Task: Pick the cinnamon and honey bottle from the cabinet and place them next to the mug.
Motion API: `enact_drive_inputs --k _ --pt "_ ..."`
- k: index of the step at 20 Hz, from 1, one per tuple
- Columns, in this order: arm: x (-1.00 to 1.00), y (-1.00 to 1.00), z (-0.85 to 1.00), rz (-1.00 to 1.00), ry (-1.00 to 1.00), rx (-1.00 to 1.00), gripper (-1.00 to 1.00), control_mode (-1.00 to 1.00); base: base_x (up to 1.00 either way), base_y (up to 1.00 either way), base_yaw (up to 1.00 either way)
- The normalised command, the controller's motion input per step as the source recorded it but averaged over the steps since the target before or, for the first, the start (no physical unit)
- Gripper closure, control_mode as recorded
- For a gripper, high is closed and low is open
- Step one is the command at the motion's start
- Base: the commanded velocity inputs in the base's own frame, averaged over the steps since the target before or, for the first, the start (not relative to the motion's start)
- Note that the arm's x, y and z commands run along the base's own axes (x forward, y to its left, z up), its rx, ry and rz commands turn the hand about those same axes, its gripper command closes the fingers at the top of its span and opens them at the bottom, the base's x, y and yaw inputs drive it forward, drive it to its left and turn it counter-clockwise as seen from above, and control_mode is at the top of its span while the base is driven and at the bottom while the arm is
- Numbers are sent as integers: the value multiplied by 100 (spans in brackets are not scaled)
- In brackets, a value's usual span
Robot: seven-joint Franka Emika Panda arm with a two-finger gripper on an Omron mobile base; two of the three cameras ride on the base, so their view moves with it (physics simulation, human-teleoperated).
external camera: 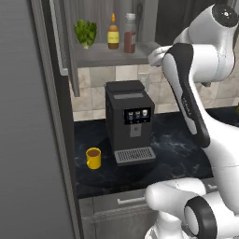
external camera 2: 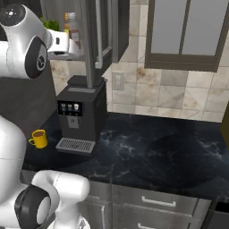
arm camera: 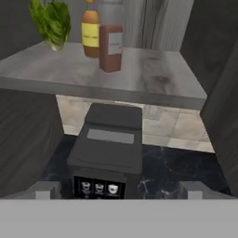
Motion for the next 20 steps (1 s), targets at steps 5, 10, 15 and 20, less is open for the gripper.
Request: enact_drive_inputs --k 5,10,15,20 --pt "5 36 91 7 7 0 -100 -100 0 0 0" --pt "23 9 18 4 5 0 -100 -100 0 0 0" --pt "74 1 0 0 4 0 -100 -100 0 0 0" --pt "59 0 -28 0 6 0 -100 -100 0 0 0"
